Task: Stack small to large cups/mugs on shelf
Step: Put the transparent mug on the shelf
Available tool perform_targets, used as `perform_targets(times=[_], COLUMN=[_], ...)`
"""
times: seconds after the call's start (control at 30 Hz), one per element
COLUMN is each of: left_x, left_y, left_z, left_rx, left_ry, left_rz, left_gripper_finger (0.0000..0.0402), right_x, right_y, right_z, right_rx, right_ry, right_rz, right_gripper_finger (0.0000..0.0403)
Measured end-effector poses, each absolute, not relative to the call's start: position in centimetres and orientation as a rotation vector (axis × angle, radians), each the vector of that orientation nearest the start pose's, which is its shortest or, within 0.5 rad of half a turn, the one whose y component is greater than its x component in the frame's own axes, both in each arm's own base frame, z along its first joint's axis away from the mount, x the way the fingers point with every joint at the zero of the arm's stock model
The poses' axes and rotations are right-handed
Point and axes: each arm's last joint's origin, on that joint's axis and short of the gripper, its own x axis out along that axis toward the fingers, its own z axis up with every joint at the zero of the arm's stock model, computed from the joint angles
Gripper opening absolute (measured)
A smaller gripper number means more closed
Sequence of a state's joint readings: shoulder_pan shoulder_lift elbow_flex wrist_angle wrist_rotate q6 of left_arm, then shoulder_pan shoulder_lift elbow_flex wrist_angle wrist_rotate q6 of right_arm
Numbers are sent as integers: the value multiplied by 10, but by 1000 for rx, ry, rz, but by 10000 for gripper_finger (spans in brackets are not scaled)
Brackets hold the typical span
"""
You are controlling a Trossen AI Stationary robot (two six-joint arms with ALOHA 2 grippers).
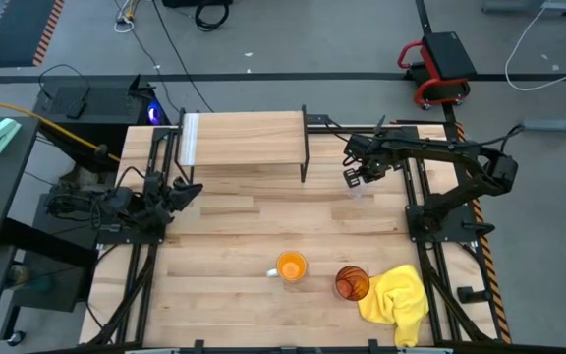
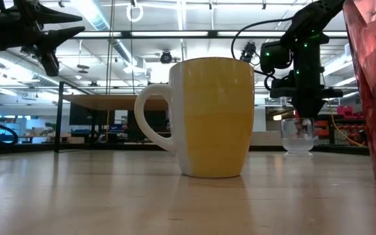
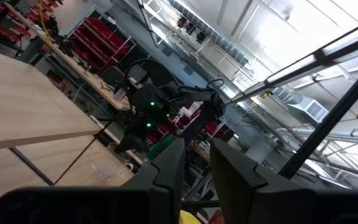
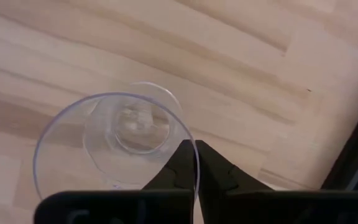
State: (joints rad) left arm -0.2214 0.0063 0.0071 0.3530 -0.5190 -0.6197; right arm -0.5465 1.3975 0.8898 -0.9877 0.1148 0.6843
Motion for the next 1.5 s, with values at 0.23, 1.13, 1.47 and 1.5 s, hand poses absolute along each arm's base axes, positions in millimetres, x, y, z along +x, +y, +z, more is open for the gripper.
perform_targets(times=[0.23, 1.13, 1.47, 1.5], left_x=[89, 89, 88, 87], left_y=[-5, -3, -1, -1], left_z=[197, 196, 197, 198], left_rx=[-738, -750, -783, -771], left_ry=[-416, -427, -457, -454], left_rz=[196, 284, 325, 338], left_gripper_finger=[75, 73, 59, 57], right_x=[201, 291, 340, 343], right_y=[-116, -141, -165, -167], right_z=[216, 393, 399, 398], right_rx=[857, 506, 451, 453], right_ry=[1261, 1069, 1008, 1010], right_rz=[-926, -702, -629, -624], right_gripper_finger=[5, 0, 0, 0])
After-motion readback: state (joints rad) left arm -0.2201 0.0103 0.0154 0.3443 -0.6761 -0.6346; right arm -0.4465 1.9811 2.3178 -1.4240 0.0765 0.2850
